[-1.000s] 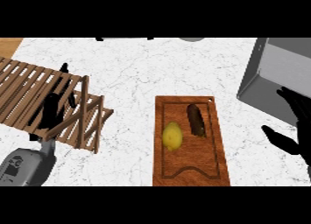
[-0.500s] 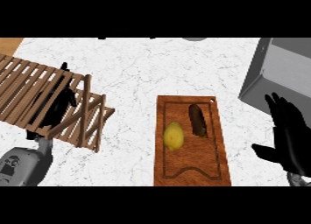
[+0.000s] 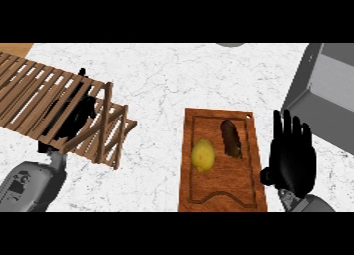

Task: Pick the sweet potato from the cutting board and place it in the cardboard box

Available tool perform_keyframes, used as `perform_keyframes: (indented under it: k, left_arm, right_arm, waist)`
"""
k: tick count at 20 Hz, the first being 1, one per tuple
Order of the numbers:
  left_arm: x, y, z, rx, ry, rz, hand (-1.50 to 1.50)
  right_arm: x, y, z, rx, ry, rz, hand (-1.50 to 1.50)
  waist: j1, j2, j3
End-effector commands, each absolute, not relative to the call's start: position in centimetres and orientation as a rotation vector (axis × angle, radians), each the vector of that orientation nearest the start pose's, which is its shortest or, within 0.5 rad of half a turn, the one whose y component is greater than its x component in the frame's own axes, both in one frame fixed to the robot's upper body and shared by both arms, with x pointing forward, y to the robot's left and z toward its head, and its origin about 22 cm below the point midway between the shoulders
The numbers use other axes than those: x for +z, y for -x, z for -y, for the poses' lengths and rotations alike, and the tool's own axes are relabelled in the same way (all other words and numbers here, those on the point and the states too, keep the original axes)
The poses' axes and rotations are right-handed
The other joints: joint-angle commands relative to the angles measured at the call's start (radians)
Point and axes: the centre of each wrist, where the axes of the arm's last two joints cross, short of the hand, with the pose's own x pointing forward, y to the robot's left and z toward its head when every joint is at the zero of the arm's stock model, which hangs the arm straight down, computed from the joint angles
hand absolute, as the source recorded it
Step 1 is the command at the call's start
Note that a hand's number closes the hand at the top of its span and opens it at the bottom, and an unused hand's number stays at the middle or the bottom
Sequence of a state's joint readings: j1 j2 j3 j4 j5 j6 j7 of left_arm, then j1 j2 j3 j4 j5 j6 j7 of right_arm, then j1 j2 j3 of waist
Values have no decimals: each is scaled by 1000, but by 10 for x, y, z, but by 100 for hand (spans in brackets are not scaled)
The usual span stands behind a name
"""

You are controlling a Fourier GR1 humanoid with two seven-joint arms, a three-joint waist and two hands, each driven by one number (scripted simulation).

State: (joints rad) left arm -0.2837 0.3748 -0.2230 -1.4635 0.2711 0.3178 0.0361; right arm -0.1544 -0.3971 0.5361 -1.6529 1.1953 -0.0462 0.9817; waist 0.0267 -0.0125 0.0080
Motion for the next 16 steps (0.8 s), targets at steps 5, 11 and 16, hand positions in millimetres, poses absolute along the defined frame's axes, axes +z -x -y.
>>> perform_keyframes:
  k: [5, 11, 16]
  left_arm:
    - [-2, -277, -261, 3, -267, 1402, 0]
    - [-6, -274, -268, 4, -273, 1411, 0]
    - [-6, -278, -266, 19, -272, 1417, 0]
  right_arm:
    - [49, -244, 96, 871, 1453, 702, -150]
    - [48, -260, 64, 862, 1454, 662, -150]
    - [42, -265, 63, 864, 1488, 617, -150]
  waist:
    - [13, 17, -14]
    - [18, 23, -12]
    - [8, 24, -11]
